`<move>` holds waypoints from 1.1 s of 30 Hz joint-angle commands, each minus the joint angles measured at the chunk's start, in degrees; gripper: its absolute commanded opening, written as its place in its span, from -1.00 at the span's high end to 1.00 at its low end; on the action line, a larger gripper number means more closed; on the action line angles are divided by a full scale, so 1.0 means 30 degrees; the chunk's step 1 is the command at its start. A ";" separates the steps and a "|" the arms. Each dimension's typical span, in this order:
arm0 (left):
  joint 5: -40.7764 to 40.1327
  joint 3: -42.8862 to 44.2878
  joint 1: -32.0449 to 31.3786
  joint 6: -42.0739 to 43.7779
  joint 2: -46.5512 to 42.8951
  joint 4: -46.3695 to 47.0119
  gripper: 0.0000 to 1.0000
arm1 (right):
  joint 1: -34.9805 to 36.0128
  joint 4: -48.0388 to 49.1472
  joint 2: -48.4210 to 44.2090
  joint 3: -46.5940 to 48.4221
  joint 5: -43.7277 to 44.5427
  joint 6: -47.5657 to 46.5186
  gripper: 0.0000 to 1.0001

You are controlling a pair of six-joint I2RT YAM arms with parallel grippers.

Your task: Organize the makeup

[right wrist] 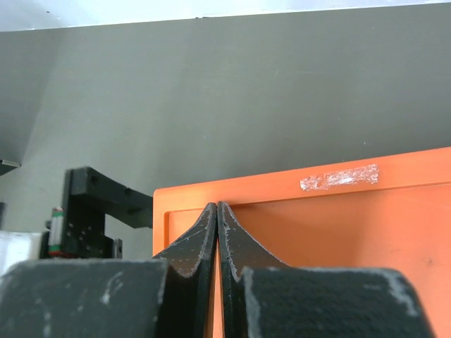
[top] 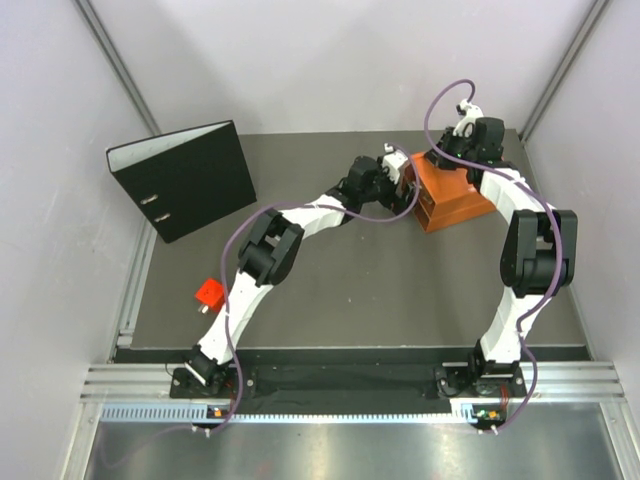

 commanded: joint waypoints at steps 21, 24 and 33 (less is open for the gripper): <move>-0.1216 -0.9299 0.3751 -0.0008 -1.0710 -0.2993 -0.98 | 0.0238 -0.9703 0.0206 0.1919 0.1643 -0.0333 0.70; -0.1857 -1.0121 0.3751 0.0110 -1.1355 -0.3462 -0.98 | 0.0355 -0.9762 -0.0409 0.2828 0.1586 -0.0275 0.52; -0.2035 -1.1792 0.3809 -0.0360 -1.1914 -0.4457 -0.98 | 0.2578 -0.9791 -0.2167 0.3710 0.1409 -0.1475 -0.11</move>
